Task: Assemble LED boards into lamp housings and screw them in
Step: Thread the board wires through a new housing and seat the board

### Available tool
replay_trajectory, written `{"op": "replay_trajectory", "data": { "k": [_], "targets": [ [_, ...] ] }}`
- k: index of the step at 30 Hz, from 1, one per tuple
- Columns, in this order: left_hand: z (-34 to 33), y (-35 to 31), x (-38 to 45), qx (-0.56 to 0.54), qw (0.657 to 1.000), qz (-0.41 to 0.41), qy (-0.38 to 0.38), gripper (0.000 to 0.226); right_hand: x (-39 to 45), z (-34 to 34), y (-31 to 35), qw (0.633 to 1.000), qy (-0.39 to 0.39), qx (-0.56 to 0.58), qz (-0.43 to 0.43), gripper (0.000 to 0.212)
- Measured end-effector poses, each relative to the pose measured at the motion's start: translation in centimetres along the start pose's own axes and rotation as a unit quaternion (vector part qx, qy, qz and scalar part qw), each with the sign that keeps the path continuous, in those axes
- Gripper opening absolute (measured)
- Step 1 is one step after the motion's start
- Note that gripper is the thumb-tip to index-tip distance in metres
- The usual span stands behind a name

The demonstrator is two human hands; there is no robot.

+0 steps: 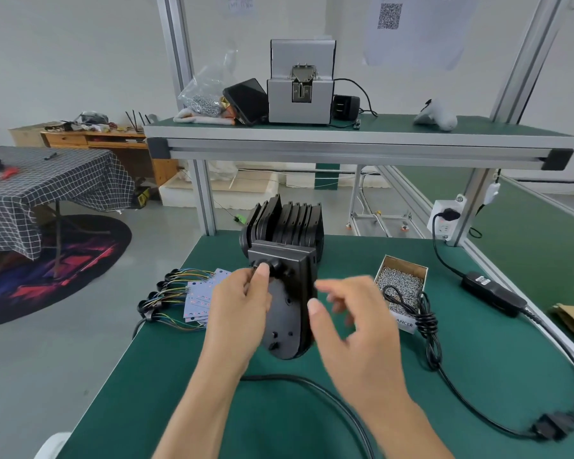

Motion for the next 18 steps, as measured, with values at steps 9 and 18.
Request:
{"op": "replay_trajectory", "data": {
  "k": [9,18],
  "targets": [
    [0.2,-2.1,-1.2,-0.041,0.981,-0.011,0.189,0.046,3.0,-0.7,-4.1,0.9,0.218,0.351,-0.139,0.096],
    [-0.9,-1.1,-1.1,0.031,0.989,-0.051,0.133,0.039,1.0,-1.6,-3.5,0.917,0.14,0.335,-0.163,0.086]
  ]
}}
Point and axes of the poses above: each hand's wrist, its own x-axis towards the middle knuckle, its own z-axis out of the back of the hand, y = z × x, the point moved 4 cm from there along x, towards the middle knuckle, and after that the axes turned 15 degrees about z, right-handed, at the moved point
